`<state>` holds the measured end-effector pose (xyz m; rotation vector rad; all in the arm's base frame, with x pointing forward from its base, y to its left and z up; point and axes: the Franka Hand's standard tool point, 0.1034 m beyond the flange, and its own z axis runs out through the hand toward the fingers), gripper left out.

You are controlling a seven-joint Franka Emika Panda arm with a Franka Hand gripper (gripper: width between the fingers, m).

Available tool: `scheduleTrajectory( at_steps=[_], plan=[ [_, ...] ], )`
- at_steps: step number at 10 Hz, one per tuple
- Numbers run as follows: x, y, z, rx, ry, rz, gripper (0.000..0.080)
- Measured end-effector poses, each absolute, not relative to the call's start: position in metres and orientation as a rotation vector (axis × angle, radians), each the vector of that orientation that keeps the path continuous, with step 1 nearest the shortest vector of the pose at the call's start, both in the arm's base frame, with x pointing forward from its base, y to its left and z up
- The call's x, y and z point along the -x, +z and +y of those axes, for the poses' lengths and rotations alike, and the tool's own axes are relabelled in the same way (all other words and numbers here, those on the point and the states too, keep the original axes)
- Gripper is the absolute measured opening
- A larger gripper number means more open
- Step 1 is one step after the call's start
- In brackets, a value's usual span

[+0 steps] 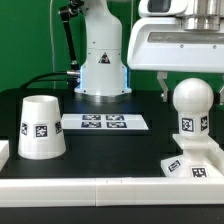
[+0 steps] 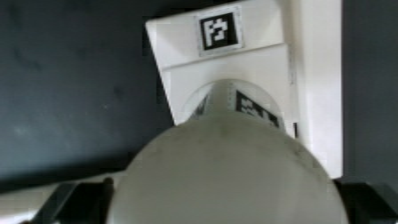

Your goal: Assemble lamp

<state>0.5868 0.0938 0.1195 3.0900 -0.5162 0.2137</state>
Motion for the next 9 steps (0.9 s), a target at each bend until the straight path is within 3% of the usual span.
scheduleTrajectory(
  at_steps=[5, 7, 8, 9],
  plan=[
    [-0.5898, 0.1218, 0.0943, -2.977, 0.129, -1.213, 0.0579],
    [-0.5898, 0.1218, 0.0954, -2.954, 0.124, -1.285, 0.0579],
    [-0.5897, 0.1218, 0.0953, -2.96, 0.125, -1.272, 0.067],
    [-0.5894, 0.1215, 0.0961, -2.987, 0.131, -1.183, 0.069]
  ],
)
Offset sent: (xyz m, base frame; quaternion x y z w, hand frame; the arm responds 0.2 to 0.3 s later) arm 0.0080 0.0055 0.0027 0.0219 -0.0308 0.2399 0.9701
